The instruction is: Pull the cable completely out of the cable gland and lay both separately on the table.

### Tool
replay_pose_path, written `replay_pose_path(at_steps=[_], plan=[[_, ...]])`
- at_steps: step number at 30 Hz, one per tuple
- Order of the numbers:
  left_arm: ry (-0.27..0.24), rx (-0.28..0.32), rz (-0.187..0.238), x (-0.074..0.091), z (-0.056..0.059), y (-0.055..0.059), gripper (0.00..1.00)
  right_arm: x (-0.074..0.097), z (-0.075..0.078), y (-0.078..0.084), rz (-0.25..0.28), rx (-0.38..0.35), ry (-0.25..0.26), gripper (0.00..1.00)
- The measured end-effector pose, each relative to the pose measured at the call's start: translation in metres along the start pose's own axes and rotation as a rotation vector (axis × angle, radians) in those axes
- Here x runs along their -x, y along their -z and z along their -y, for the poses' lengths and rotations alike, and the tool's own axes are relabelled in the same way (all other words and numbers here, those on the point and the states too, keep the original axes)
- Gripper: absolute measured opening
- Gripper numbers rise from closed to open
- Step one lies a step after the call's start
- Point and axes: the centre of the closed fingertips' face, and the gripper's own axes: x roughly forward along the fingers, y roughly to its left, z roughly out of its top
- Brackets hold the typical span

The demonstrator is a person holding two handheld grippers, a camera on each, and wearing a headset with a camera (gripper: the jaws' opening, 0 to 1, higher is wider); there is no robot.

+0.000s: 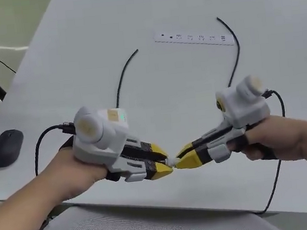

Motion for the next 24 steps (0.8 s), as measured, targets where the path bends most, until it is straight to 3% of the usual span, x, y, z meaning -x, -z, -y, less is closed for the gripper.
replay_pose_path(at_steps=[5,11,13,16,21,24], plan=[[-0.004,0.029,0.008,0.003,-0.004,0.0,0.15,-0.001,0.001,-0.003,-0.01,0.22,0.103,0.07],[0.015,0.069,0.012,0.003,-0.001,0.002,0.15,-0.002,0.002,0.001,-0.09,0.544,0.257,0.07],[0.017,0.067,0.016,0.003,0.0,0.002,0.15,-0.002,0.003,0.002,-0.101,0.576,0.279,0.07],[0.021,0.071,0.026,0.004,0.0,0.001,0.15,-0.002,0.004,0.001,-0.135,0.664,0.338,0.07],[0.024,0.115,0.056,0.008,-0.005,-0.005,0.15,0.001,0.006,-0.007,-0.148,0.804,0.463,0.07],[0.029,0.125,0.064,0.009,-0.005,-0.007,0.15,0.0,0.005,-0.008,-0.169,0.859,0.515,0.07]])
